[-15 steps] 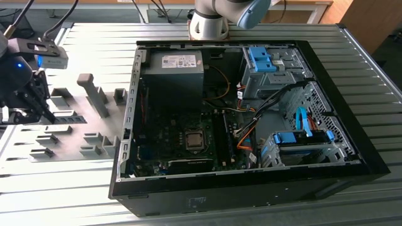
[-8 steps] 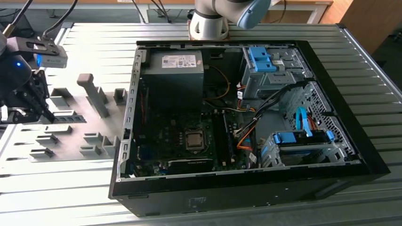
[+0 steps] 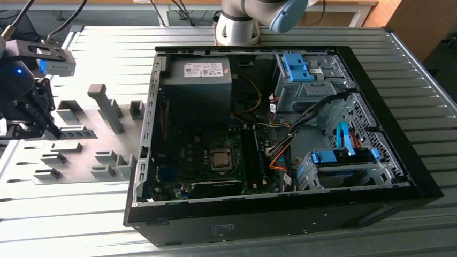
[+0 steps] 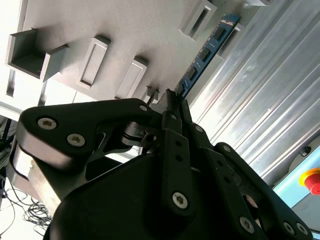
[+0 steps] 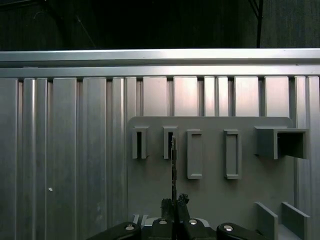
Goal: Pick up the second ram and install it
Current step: 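Pick up the second ram and move it above second insertion slot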
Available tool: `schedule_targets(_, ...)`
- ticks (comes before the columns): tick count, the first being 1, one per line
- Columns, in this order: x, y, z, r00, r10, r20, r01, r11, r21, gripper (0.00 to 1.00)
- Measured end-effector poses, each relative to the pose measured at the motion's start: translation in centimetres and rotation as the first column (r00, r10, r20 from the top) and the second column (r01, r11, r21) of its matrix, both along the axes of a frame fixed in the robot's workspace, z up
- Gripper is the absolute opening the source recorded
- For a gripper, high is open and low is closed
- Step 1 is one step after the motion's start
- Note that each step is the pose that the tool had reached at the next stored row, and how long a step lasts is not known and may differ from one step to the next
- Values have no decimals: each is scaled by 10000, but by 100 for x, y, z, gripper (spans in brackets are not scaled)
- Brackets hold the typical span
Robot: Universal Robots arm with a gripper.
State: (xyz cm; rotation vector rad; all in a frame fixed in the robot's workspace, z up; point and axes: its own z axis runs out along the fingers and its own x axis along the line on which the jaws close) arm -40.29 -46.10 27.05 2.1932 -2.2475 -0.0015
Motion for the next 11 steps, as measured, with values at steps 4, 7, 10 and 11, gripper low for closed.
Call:
schedule_targets(4,0,0,36,10000,0,1,0,10000,1,14)
schedule_targets(7,0,0,58,10000,0,2,0,10000,2,14)
schedule_targets(10,0,0,86,10000,0,0,0,10000,0,14)
schedule_targets(11,0,0,94,10000,0,1,0,10000,1,14)
